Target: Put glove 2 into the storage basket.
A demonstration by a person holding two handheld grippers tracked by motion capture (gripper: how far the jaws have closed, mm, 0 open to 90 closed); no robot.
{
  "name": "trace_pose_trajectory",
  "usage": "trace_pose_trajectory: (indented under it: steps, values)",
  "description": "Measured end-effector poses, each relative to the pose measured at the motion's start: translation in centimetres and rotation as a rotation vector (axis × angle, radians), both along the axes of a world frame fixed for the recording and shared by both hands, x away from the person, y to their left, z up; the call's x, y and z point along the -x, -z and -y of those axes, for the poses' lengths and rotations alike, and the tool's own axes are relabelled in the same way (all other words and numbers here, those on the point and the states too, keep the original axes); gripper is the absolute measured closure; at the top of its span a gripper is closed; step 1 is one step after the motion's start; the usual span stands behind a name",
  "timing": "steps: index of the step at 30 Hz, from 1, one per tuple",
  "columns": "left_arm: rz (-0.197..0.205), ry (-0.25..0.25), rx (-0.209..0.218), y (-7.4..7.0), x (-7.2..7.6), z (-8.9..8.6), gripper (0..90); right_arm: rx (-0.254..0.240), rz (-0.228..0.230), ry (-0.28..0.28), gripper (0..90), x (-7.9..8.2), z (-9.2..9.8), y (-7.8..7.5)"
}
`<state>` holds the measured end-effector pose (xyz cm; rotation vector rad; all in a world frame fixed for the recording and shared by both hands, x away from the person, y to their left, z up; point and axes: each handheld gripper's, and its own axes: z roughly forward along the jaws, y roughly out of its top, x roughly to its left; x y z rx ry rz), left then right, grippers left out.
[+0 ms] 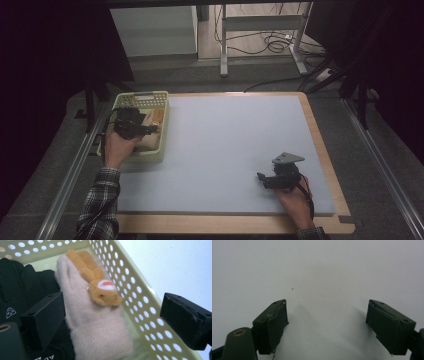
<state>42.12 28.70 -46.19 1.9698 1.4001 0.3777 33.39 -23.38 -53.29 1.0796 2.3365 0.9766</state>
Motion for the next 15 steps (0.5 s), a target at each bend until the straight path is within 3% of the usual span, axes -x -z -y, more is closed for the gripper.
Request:
trace_pose_trajectory:
  steps: [15]
  values:
    - [0.027, 0.060, 0.004, -0.3, 2.3, 0.2, 2.7, 0.002, 0.001, 0.001, 16.9, 0.0, 0.0, 0.0]
